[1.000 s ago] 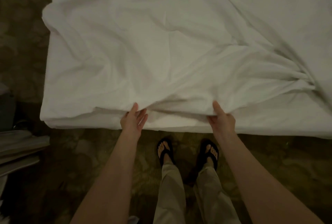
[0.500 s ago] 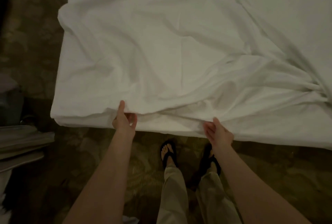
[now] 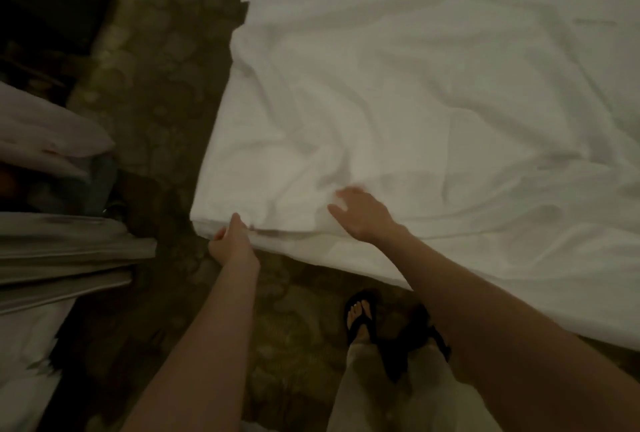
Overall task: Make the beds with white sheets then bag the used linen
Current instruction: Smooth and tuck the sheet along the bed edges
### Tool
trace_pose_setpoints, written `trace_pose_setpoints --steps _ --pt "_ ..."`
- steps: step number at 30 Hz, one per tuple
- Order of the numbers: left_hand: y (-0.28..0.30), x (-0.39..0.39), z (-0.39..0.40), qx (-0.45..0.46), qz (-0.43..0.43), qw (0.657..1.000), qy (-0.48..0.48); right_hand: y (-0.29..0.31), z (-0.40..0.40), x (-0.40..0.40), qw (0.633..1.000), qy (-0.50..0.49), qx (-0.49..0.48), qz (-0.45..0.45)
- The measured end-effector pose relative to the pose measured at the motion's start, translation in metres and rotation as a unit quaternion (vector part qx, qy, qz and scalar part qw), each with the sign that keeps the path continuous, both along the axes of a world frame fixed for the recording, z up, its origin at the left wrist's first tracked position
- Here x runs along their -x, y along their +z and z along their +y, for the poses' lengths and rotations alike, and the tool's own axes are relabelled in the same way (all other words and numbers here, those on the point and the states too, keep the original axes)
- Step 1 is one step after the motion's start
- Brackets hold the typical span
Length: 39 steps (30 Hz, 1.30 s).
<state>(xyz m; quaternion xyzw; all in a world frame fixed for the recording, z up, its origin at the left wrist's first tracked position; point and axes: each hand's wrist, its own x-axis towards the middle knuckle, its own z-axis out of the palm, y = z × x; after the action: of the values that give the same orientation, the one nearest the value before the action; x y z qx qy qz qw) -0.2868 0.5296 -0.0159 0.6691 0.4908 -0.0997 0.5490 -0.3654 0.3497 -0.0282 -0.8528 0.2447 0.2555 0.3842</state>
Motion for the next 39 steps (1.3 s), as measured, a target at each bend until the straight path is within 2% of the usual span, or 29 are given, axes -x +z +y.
trace_pose_setpoints --steps 2,6,9,13,21,27,31,33,35,39 --pt "0.007 -0.022 0.004 -0.046 -0.05 0.996 -0.06 -0.003 0.002 -0.016 0.993 0.084 0.075 0.021" --pt "0.013 -0.069 -0.02 -0.054 -0.082 0.966 -0.24 0.001 -0.013 -0.063 0.988 0.089 0.128 -0.017" --pt "0.012 -0.103 -0.044 -0.054 -0.09 0.94 -0.325 0.002 -0.033 -0.106 0.983 0.107 0.145 -0.013" --pt "0.004 -0.152 -0.072 -0.046 -0.076 0.932 -0.352 0.007 -0.069 -0.172 0.983 0.083 0.154 -0.061" --pt "-0.019 -0.258 -0.108 -0.053 -0.063 0.929 -0.36 0.015 -0.158 -0.312 0.981 0.027 0.166 -0.099" --pt "-0.045 -0.303 -0.126 -0.008 -0.055 0.93 -0.365 -0.015 -0.182 -0.382 0.98 0.019 0.181 -0.08" --pt "-0.057 -0.321 -0.133 -0.071 -0.113 0.907 -0.4 -0.03 -0.193 -0.412 0.974 -0.017 0.225 -0.034" --pt "-0.059 -0.325 -0.13 -0.058 -0.132 0.908 -0.393 -0.033 -0.194 -0.418 0.977 -0.022 0.208 -0.029" --pt "-0.057 -0.328 -0.128 -0.017 -0.138 0.912 -0.386 -0.034 -0.196 -0.425 0.983 -0.04 0.167 -0.067" --pt "-0.058 -0.33 -0.117 0.011 -0.145 0.899 -0.413 -0.032 -0.195 -0.444 0.991 -0.069 0.022 -0.112"
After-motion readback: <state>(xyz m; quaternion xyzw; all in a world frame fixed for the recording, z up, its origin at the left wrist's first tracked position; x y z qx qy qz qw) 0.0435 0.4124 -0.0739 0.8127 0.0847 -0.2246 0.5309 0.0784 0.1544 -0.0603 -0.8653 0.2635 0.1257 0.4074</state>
